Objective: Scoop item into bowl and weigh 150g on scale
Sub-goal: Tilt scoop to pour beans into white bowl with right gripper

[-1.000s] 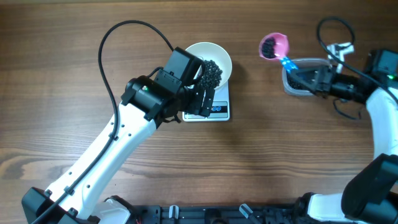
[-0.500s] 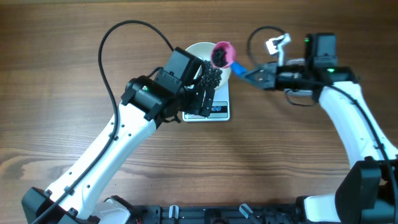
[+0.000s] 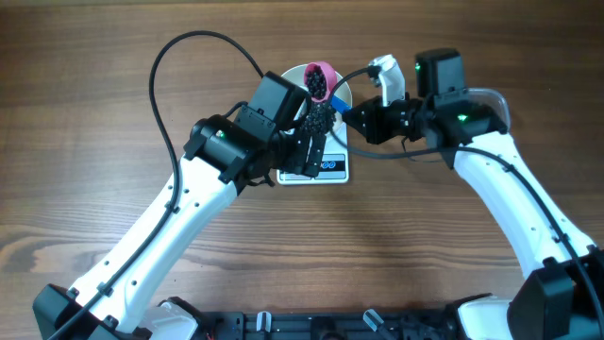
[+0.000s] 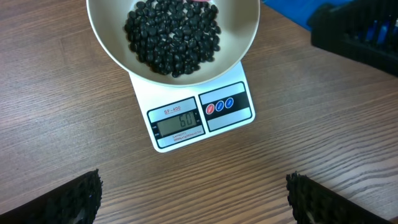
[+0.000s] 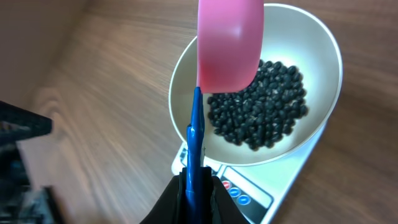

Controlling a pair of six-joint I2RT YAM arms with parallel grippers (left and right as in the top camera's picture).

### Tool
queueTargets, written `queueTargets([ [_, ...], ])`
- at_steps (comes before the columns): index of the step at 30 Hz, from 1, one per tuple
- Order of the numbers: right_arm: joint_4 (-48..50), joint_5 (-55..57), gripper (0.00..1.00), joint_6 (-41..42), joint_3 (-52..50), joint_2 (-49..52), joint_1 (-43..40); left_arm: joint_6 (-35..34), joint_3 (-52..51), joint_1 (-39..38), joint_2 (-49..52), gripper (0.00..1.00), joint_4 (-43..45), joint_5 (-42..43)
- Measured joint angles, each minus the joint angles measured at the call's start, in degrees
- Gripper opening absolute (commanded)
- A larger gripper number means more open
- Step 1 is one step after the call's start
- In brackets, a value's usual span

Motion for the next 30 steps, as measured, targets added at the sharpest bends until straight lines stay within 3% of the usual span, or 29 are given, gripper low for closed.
queueTargets([
  [13, 3.39, 11.50, 0.04, -9.86, 0.00, -3.58, 2.21, 0.00, 0.00, 0.00, 0.00, 1.00, 0.00, 0.02],
  [30, 2.97, 13.11, 0.04, -18.12, 0.00, -3.58, 2.21, 0.00, 0.00, 0.00, 0.00, 1.00, 0.00, 0.00],
])
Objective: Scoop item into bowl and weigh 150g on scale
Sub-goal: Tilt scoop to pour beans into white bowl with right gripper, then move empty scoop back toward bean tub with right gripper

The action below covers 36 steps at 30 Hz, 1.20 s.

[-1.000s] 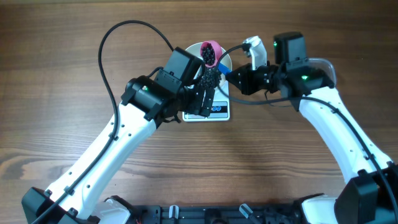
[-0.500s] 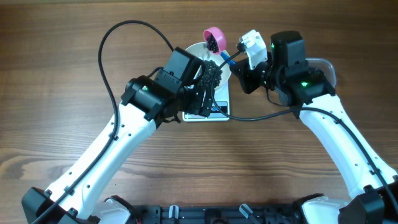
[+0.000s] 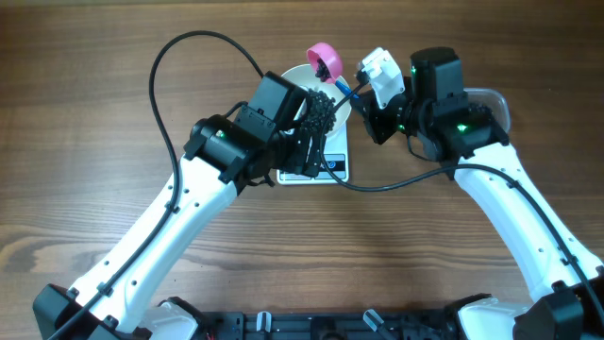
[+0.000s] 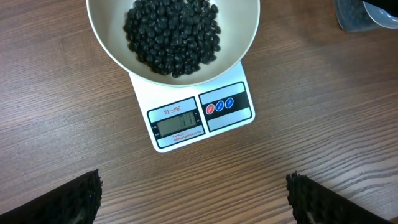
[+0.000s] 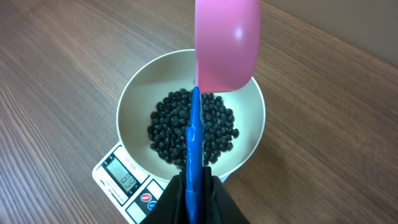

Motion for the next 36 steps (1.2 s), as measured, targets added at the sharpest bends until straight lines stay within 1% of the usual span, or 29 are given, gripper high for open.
queueTargets([
  [8, -0.81, 2.19, 0.04, -2.05, 0.00, 0.00, 0.33, 0.00, 0.00, 0.00, 0.00, 1.00, 0.00, 0.00],
  [15, -1.49, 6.23, 0.04, -5.70, 0.00, 0.00, 3.52, 0.00, 0.00, 0.00, 0.00, 1.00, 0.00, 0.00],
  [23, -1.49, 7.91, 0.04, -5.81, 0.00, 0.00, 3.69, 0.00, 0.00, 0.00, 0.00, 1.00, 0.00, 0.00],
  [25, -1.44, 7.93, 0.04, -4.39, 0.00, 0.00, 3.69, 0.00, 0.00, 0.00, 0.00, 1.00, 0.00, 0.02],
  [31, 0.17, 8.09, 0.04, 5.77, 0.00, 0.00, 3.63, 0.00, 0.00, 0.00, 0.00, 1.00, 0.00, 0.00],
  [36, 0.46, 8.07, 0.04, 10.69, 0.00, 0.00, 1.62, 0.00, 0.00, 0.00, 0.00, 1.00, 0.00, 0.00],
])
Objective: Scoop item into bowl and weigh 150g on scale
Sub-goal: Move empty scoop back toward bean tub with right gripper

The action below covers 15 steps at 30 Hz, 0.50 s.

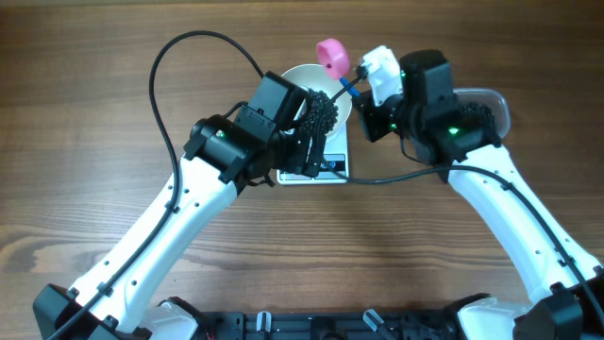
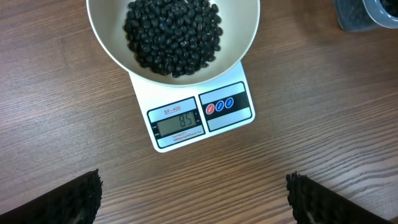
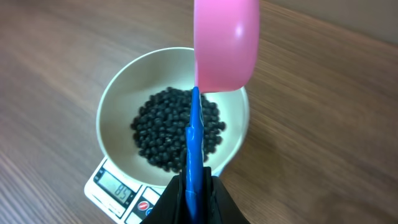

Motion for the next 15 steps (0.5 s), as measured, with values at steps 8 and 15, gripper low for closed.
queueTargets([
  [8, -3.37, -4.70, 0.04, 13.70, 0.00, 0.00, -14.03, 0.00, 0.00, 0.00, 0.00, 1.00, 0.02, 0.00],
  [15, -10.69, -5.25, 0.04, 17.51, 0.00, 0.00, -22.32, 0.00, 0.00, 0.00, 0.00, 1.00, 0.00, 0.00],
])
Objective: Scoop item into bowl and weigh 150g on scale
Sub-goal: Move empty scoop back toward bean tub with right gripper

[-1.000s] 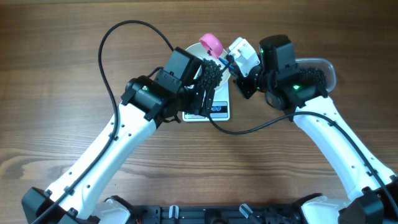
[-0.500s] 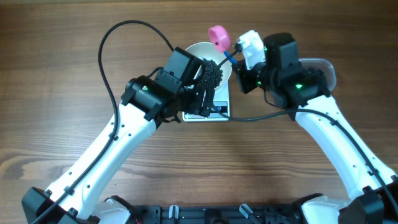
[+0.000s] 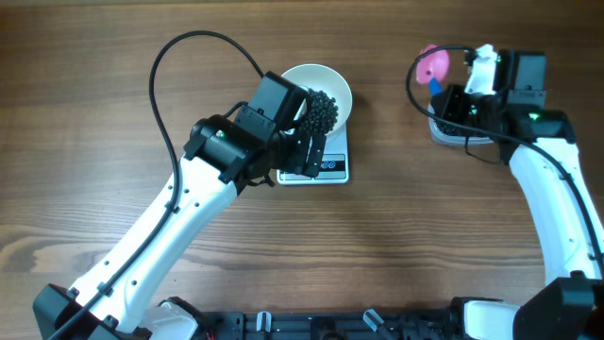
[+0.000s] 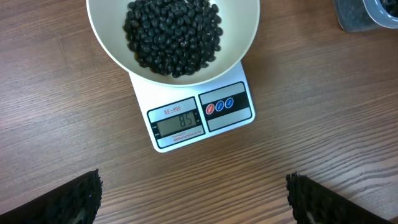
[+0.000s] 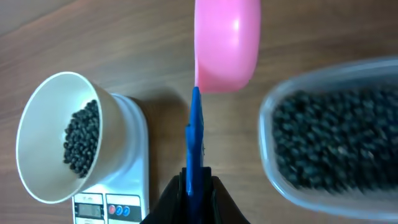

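A cream bowl (image 4: 106, 37) holding black beans (image 4: 173, 34) stands on a white kitchen scale (image 4: 199, 118) whose display reads 85. My left gripper (image 4: 194, 199) hovers open above the wood in front of the scale, nothing between its fingers. My right gripper (image 5: 194, 186) is shut on the blue handle of a pink scoop (image 5: 227, 43), held in the air between the bowl (image 5: 37, 112) and the clear tub of black beans (image 5: 336, 143). Overhead, the scoop (image 3: 432, 64) hangs just left of the tub.
The clear plastic tub (image 3: 451, 132) sits on the wooden table (image 3: 94, 113) at the right, mostly under my right arm. A black cable loops above the left arm.
My right gripper has carried the pink scoop from above the bowl's right rim away to the right, beside the bean tub. The scale still reads 85. The left arm is unmoved.
The scoop was tipped over the bowl with the scale near 60. It then rose above the bowl's far rim while the display changed. Then the reading stood at 85 with the scoop by the rim. Now the scoop is over by the tub.
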Controlling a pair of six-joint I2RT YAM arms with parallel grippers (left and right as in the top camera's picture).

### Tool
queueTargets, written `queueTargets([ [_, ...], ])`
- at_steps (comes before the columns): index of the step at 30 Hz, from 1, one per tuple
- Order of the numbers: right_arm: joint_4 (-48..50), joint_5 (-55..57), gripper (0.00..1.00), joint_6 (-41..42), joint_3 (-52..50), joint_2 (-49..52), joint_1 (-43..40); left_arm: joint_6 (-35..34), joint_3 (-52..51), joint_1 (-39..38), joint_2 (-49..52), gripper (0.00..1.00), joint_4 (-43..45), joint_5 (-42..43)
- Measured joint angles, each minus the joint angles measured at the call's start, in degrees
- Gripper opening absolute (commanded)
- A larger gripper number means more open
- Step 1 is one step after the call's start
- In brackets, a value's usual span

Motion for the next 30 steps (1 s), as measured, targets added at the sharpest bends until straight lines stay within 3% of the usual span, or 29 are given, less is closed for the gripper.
queueTargets([
  [12, 0.28, 4.00, 0.04, 0.68, 0.00, 0.00, -1.77, 0.00, 0.00, 0.00, 0.00, 1.00, 0.00, 0.00],
  [19, -1.57, 4.42, 0.04, -5.51, 0.00, 0.00, -1.77, 0.00, 0.00, 0.00, 0.00, 1.00, 0.00, 0.00],
  [30, -0.37, 4.42, 0.04, -5.70, 0.00, 0.00, -1.77, 0.00, 0.00, 0.00, 0.00, 1.00, 0.00, 0.02],
])
